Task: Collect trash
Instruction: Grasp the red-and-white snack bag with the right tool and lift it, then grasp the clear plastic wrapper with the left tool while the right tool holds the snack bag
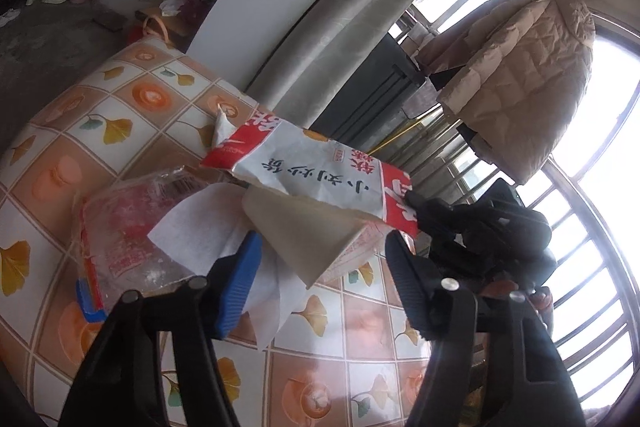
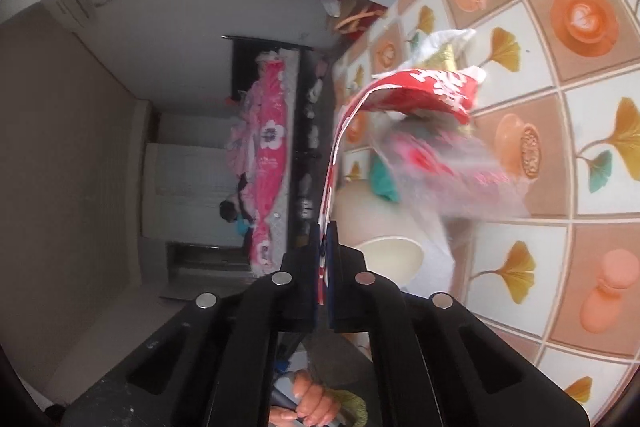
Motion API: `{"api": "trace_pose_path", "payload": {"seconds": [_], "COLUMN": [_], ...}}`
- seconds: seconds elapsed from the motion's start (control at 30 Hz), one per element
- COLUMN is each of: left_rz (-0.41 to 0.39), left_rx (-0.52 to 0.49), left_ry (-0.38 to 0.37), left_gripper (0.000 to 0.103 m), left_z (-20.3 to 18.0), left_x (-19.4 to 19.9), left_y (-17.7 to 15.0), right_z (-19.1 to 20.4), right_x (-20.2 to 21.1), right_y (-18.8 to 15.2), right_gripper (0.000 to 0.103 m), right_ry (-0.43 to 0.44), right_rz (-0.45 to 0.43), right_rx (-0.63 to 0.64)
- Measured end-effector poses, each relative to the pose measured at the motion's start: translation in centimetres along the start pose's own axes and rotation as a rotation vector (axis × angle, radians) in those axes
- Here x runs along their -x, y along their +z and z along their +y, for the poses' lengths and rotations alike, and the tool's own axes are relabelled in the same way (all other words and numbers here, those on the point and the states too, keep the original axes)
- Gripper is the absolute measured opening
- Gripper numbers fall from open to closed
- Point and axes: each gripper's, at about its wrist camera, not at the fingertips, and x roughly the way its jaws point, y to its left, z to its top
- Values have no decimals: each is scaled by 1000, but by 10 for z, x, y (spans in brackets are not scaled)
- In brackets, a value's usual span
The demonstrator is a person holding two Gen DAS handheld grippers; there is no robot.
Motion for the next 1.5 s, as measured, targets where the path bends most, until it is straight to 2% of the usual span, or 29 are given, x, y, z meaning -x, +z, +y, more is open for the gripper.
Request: {"api": "trace_pose_path", "payload": {"seconds": [0.27,0.47,0.6,0.73,0.83,0.93,1.07,1.2,1.37,1.4,1.5], "left_rz": [13,11,4,13,35,59,43,-29,-133,-153,-185], "left_rx": [-28,-93,-168,-268,-331,-371,-425,-494,-603,-631,-689], "left_ry": [0,-22,-51,-81,-61,6,150,299,494,526,596], "left_gripper": [43,39,38,38,38,38,38,38,38,38,39], "left_z": [-4,-20,-39,-66,-84,-97,-109,-122,-142,-146,-157], "left_x": [-4,0,6,9,-2,-24,-54,-75,-94,-97,-104], "left_y": [-5,-11,-18,-33,-50,-67,-83,-88,-87,-87,-84], "right_z": [17,32,42,47,39,21,-11,-26,-21,-19,-23], "right_x": [15,53,88,114,122,125,125,137,136,143,135], "right_y": [12,10,0,-19,-34,-43,-49,-58,-69,-81,-80], "right_gripper": [0,0,0,0,0,0,0,0,0,0,0], "right_ry": [128,146,95,-42,-139,-204,-261,-286,-301,-303,-303], "right_rz": [-114,-224,-315,-390,-411,-415,-396,-380,-378,-376,-370], "right_rx": [82,165,239,330,353,342,285,265,305,316,330]}}
